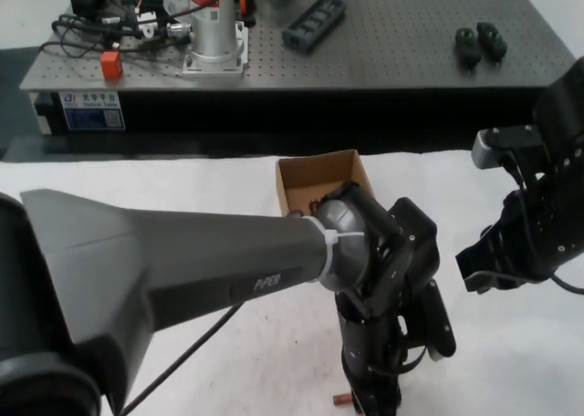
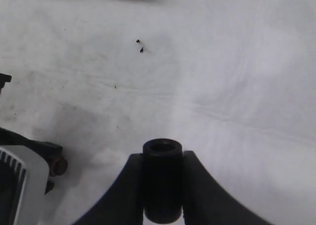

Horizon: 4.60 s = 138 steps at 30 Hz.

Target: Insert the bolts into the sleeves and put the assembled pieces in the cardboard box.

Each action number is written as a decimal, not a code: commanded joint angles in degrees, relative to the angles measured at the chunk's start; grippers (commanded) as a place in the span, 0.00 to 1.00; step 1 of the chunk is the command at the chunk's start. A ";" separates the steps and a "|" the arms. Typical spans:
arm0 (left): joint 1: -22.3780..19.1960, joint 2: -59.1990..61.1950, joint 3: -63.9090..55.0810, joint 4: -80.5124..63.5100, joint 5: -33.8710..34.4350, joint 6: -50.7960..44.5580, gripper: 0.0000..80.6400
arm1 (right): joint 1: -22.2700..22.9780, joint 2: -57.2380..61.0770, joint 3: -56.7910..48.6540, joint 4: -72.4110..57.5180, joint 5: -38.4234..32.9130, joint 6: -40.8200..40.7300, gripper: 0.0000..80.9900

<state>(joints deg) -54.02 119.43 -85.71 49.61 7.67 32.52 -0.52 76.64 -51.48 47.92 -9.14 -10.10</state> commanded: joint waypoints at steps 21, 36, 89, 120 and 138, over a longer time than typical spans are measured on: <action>12.20 -27.06 9.60 -23.19 3.71 -42.31 0.01 | 2.88 -20.49 19.36 -14.83 -25.37 14.91 0.06; 12.86 -42.78 31.10 -55.76 16.12 -61.32 0.01 | 16.22 -20.70 25.22 -59.29 -26.10 36.29 0.06; 13.75 -43.39 31.11 -53.64 22.45 -62.58 0.57 | 13.65 -20.38 24.44 -67.32 -18.91 29.30 0.06; 19.66 -95.89 67.75 -24.75 -14.37 -53.66 0.01 | 15.55 42.78 -29.51 -38.49 2.74 12.70 0.06; 19.66 -100.37 74.94 -21.03 -18.20 -59.58 0.01 | 13.69 31.73 -18.83 -42.53 0.42 14.31 0.27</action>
<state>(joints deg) -34.42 19.34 -10.56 28.90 -9.12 -26.27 13.96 120.20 -79.33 10.78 -7.67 4.30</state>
